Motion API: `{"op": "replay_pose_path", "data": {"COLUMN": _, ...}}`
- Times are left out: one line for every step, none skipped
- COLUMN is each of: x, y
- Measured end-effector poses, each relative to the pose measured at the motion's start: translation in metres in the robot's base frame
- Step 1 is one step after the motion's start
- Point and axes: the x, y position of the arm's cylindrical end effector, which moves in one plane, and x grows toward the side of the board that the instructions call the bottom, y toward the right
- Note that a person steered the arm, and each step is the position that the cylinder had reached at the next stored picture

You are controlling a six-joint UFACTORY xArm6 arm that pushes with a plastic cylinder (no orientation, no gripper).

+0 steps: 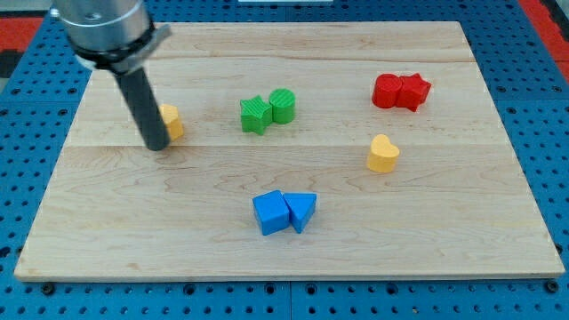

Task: Move the robot arm to the bottom of the blue triangle

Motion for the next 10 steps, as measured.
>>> {"op": "replay_pose_path", "data": {"x": -0.005, "y": 0.045}}
{"op": "replay_pose_path", "data": {"x": -0.03, "y": 0.015}}
{"op": "replay_pose_path", "data": {"x": -0.046, "y": -0.028}}
{"op": "replay_pose_path", "data": {"x": -0.052, "y": -0.039}}
{"op": "replay_pose_path", "data": {"x": -0.011, "y": 0.032}}
{"op": "replay_pose_path", "data": {"x": 0.002, "y": 0.12}}
{"op": "replay_pose_path", "data": {"x": 0.017, "y": 0.239}}
{"op": "replay_pose_path", "data": {"x": 0.062, "y": 0.233}}
{"op": "replay_pose_path", "data": {"x": 0.09, "y": 0.197}}
{"op": "replay_pose_path", "data": {"x": 0.092, "y": 0.197}}
